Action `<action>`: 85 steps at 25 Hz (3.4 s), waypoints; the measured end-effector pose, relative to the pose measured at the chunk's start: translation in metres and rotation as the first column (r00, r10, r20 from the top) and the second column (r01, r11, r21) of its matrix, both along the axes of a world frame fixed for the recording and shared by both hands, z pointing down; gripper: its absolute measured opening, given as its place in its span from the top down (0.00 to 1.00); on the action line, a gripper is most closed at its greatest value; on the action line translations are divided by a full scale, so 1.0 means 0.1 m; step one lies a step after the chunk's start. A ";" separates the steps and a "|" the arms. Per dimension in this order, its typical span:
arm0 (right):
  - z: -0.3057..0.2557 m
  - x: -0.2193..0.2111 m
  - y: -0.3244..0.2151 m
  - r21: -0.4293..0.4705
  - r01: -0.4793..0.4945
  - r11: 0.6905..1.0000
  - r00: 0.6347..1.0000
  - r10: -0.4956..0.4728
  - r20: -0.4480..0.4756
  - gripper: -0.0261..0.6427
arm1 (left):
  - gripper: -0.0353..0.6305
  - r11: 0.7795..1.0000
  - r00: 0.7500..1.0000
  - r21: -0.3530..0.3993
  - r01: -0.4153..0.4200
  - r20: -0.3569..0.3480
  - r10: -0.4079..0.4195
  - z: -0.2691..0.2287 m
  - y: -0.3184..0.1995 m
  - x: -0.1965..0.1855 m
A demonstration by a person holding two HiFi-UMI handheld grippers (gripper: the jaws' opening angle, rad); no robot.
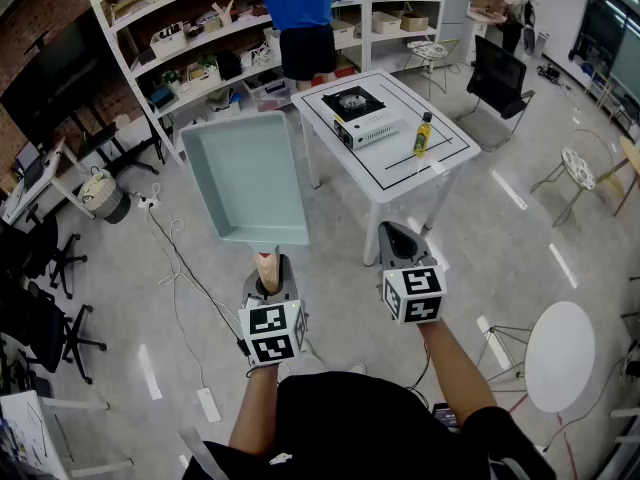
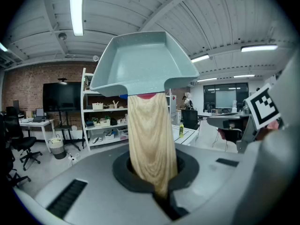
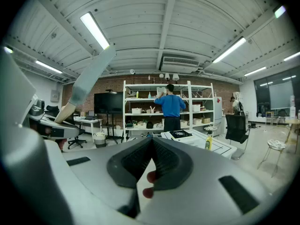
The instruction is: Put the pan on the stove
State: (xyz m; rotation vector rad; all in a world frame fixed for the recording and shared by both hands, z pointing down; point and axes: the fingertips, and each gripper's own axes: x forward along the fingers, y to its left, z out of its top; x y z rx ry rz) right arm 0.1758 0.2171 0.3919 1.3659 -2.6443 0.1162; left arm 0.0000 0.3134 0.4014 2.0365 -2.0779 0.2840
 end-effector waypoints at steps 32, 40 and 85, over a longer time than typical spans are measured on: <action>0.07 -0.37 -0.83 -0.025 0.022 0.999 1.000 -0.022 0.016 0.96 | 0.93 1.000 1.000 -0.005 0.013 0.001 -0.013 0.08 -0.85 -0.36; 0.09 -0.66 -1.49 -0.035 0.014 0.999 1.000 -0.014 0.008 0.96 | 0.93 1.000 1.000 -0.011 0.003 0.002 -0.003 0.08 -1.52 -0.64; 0.23 -2.55 -3.75 -0.064 -0.047 0.997 0.996 0.042 -0.081 0.96 | 0.93 0.991 0.994 -0.082 -0.110 -0.030 0.108 0.32 -3.87 -2.48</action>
